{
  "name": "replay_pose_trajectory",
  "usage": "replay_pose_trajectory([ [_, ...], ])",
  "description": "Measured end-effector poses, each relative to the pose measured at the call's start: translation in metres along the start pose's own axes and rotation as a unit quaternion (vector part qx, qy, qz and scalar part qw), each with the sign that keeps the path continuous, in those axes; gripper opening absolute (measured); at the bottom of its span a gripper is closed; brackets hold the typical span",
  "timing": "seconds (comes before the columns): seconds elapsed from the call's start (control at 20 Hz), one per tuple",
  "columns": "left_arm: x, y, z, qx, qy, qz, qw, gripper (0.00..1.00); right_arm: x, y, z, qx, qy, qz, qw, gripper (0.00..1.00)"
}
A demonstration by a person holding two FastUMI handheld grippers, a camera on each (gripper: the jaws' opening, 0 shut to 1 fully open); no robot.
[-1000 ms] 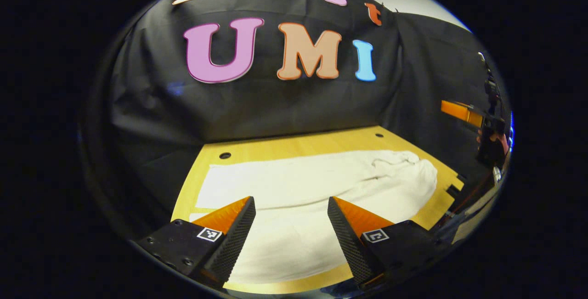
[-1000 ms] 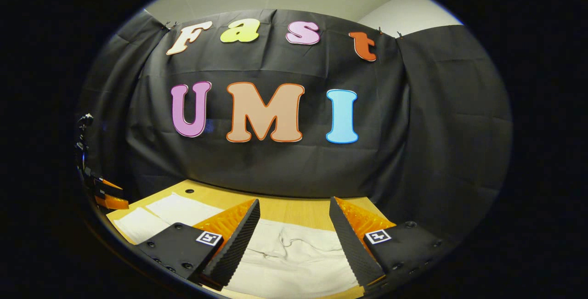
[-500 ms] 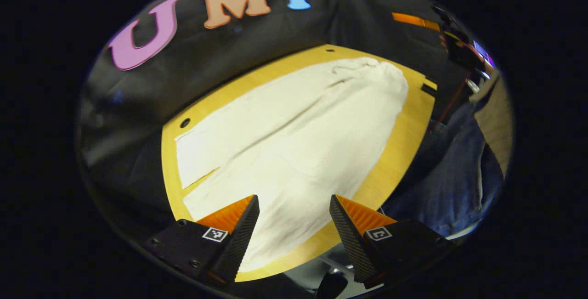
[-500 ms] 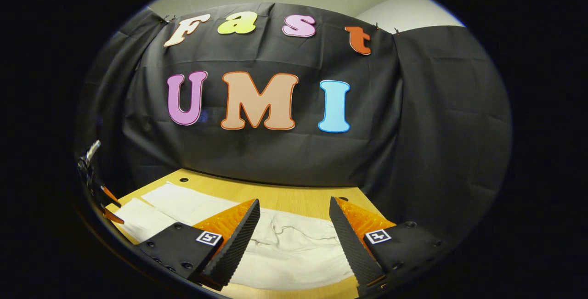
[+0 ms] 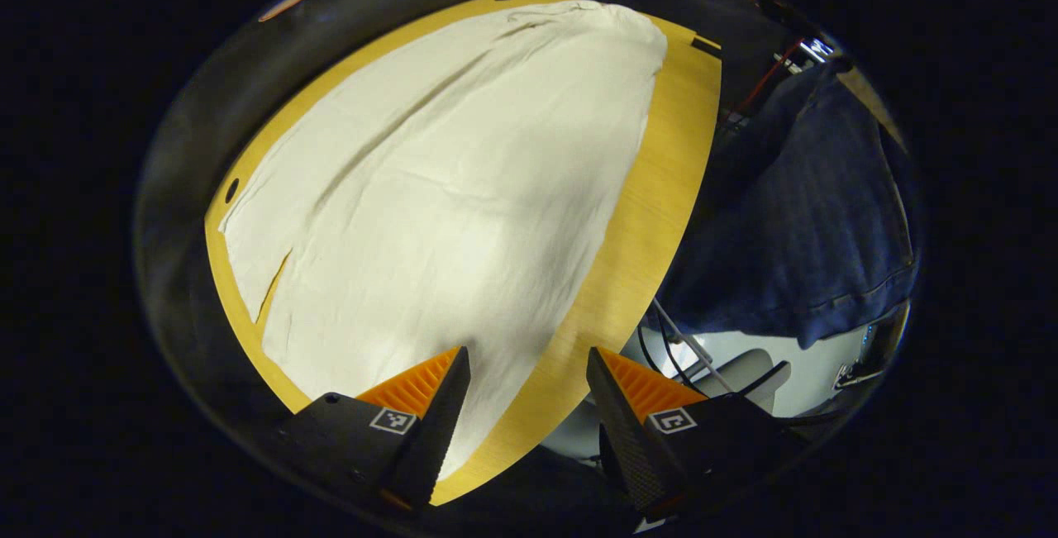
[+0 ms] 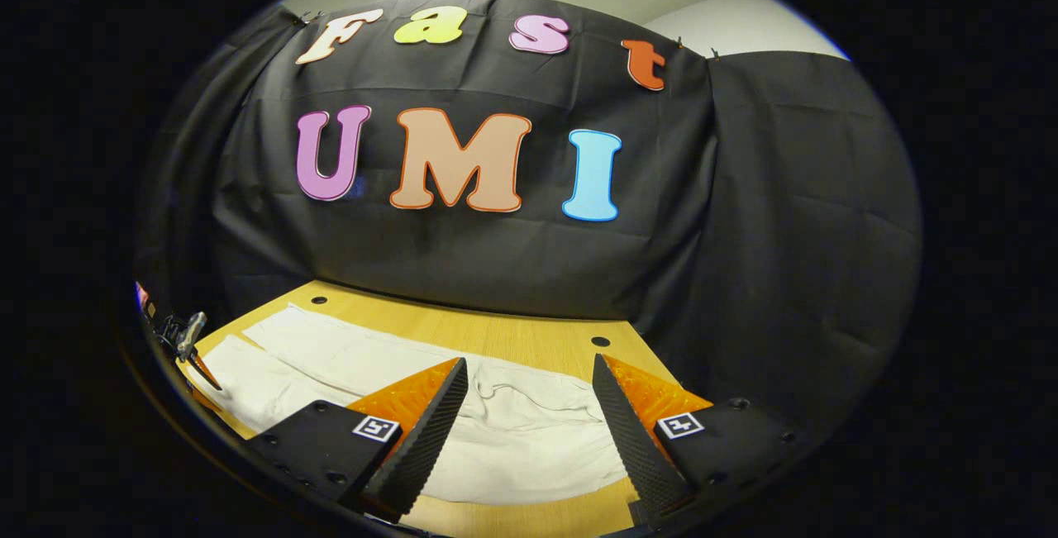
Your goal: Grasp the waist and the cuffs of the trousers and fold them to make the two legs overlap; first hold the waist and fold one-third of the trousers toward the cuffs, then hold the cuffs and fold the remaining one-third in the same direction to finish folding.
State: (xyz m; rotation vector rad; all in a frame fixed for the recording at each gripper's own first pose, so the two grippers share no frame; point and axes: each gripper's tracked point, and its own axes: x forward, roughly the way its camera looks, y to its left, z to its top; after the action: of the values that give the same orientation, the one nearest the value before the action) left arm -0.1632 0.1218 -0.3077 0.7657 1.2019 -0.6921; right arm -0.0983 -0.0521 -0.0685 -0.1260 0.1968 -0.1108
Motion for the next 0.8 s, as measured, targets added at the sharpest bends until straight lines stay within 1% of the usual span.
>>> replay_pose_trajectory([
  [0.15, 0.006, 0.007, -0.015, 0.014, 0.029, 0.002, 0.999, 0.83, 0.000, 0.004, -0.004, -0.009, 0.006, 0.002, 1.000, 0.98],
  [0.45, 0.008, 0.009, -0.018, 0.029, 0.044, -0.008, 0.999, 0.78, 0.011, 0.009, -0.005, -0.018, 0.010, 0.003, 1.000, 0.98],
  [0.55, 0.007, 0.009, -0.017, 0.037, 0.051, -0.017, 0.998, 0.75, 0.017, 0.014, -0.009, -0.022, 0.015, 0.009, 1.000, 0.98],
  [0.75, 0.004, 0.010, -0.019, 0.055, 0.078, -0.022, 0.995, 0.74, 0.031, 0.024, -0.014, -0.043, 0.024, 0.023, 0.998, 0.97],
  [0.8, 0.005, 0.011, -0.018, 0.061, 0.084, -0.022, 0.994, 0.67, 0.033, 0.027, -0.015, -0.046, 0.024, 0.030, 0.998, 0.98],
])
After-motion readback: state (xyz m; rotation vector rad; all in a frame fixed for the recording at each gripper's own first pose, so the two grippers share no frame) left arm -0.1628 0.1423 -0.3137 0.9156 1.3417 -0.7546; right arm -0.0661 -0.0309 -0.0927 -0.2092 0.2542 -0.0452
